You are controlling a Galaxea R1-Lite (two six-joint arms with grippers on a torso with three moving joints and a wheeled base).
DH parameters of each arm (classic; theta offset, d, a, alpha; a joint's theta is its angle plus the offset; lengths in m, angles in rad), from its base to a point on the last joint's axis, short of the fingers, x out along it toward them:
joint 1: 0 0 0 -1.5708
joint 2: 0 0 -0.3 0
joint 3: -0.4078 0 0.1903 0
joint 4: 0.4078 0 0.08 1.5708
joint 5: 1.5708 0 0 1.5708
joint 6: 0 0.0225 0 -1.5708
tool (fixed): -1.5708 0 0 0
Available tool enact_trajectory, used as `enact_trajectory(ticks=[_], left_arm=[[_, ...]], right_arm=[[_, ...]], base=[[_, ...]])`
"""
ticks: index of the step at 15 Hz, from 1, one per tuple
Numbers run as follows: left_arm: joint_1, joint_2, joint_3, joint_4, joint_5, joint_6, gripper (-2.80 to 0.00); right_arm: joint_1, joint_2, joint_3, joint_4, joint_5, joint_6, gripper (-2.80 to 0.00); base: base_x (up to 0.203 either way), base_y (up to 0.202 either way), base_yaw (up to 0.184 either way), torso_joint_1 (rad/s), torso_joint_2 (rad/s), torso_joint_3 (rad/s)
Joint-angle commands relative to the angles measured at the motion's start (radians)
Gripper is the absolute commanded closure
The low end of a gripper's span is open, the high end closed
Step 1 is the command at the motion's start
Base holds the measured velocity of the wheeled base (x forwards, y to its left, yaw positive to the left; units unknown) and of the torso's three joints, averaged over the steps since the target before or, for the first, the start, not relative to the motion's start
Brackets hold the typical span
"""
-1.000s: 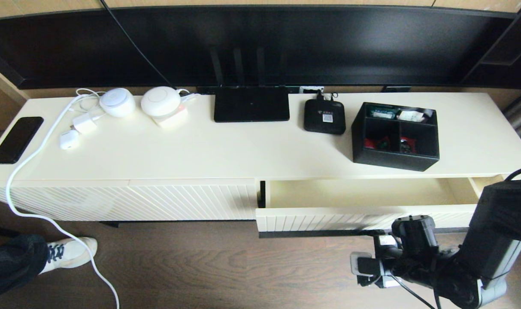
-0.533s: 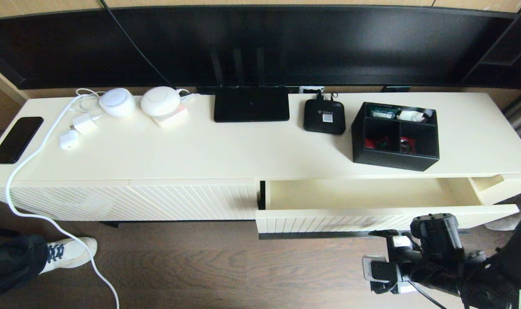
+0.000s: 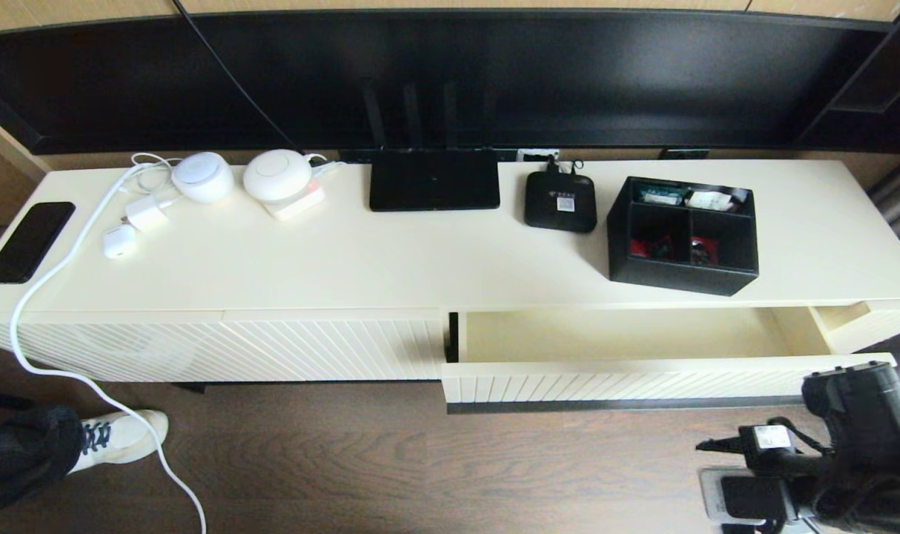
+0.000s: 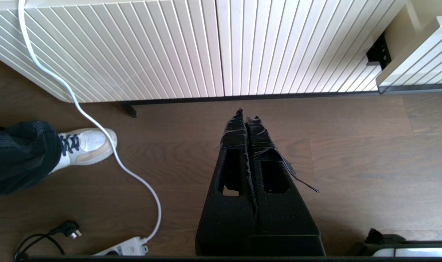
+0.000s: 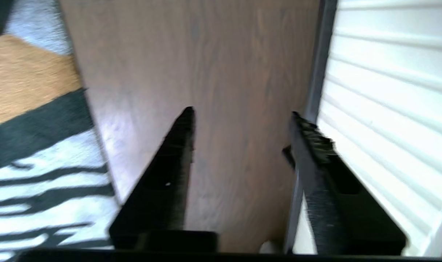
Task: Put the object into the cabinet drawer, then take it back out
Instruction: Open the drawer
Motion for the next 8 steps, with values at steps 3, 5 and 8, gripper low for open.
enact_trajectory(ticks=[3, 5, 8], left_arm=[[0.000, 0.001, 0.000, 0.000, 0.000, 0.000, 0.00], [0.000, 0.000, 0.000, 0.000, 0.000, 0.000, 0.00], [0.000, 0.002, 0.000, 0.000, 0.000, 0.000, 0.00]], right_arm=[[-0.115, -0.197, -0.063, 0.200, 0.028, 0.000, 0.00], [-0.149, -0.216, -0.119, 0.258, 0.042, 0.087, 0.00], [-0.147, -0.265, -0.256, 0.493, 0.043, 0.174, 0.00]], base=[[0.000, 0.000, 0.000, 0.000, 0.00, 0.000], [0.000, 0.000, 0.000, 0.000, 0.00, 0.000], [0.000, 0.000, 0.000, 0.000, 0.00, 0.000]])
